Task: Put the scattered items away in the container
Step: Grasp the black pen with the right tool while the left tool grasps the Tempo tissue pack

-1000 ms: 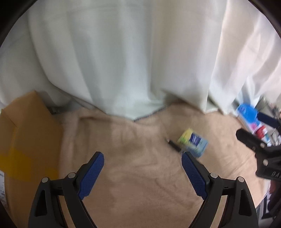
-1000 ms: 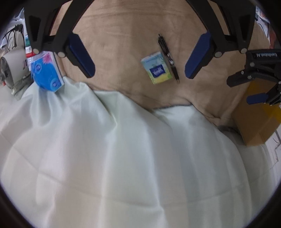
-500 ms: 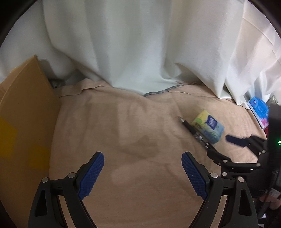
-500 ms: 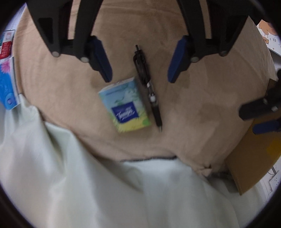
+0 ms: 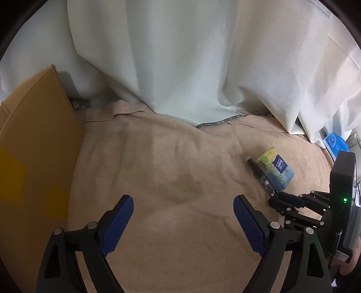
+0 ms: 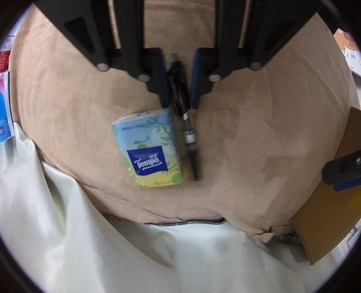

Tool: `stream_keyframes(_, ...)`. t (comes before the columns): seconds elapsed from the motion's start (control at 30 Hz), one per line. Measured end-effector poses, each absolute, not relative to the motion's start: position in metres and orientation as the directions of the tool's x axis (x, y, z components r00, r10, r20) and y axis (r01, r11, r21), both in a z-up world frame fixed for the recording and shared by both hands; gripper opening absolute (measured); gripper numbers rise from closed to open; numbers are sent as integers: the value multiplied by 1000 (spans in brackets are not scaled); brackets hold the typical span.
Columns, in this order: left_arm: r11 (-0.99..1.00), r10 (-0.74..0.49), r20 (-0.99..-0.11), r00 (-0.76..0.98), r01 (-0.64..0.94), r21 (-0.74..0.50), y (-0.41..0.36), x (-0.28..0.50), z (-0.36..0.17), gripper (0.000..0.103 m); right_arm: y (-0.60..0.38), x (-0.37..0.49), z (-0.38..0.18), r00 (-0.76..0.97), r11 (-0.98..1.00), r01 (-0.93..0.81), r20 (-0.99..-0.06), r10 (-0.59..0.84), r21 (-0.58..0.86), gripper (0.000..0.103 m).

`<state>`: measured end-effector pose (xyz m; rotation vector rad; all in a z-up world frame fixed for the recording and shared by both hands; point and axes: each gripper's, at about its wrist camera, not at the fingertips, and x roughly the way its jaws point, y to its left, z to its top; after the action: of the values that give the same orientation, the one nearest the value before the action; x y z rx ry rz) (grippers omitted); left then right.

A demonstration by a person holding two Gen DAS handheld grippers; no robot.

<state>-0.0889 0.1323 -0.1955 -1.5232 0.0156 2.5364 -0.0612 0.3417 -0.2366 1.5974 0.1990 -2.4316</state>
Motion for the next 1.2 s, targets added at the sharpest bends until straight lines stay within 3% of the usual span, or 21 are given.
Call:
stream_keyframes(0.2,-978,175,-863,-474,-181,-98,142,-93,-190,91,360,-44,-192,-477,-968,237,-859,-184,76,17)
stream_keyframes(0.47,-967,211,-859,-466,-226,-114,206,-117,-192,91,401,-22,-137,-594,-989,125,-793,-135,74,18)
stream_keyframes(0.8,-970,181,-874,-452,-231,-82,303,-133,-224,91,436,-11,-137,-604,-996,33,-792,-90,89,18)
stream_keyframes(1.2,-977,83,-914,-396,-213,3,332,-142,-267,90,454,-14,-160,-574,-995,14,-814,-91,101,17)
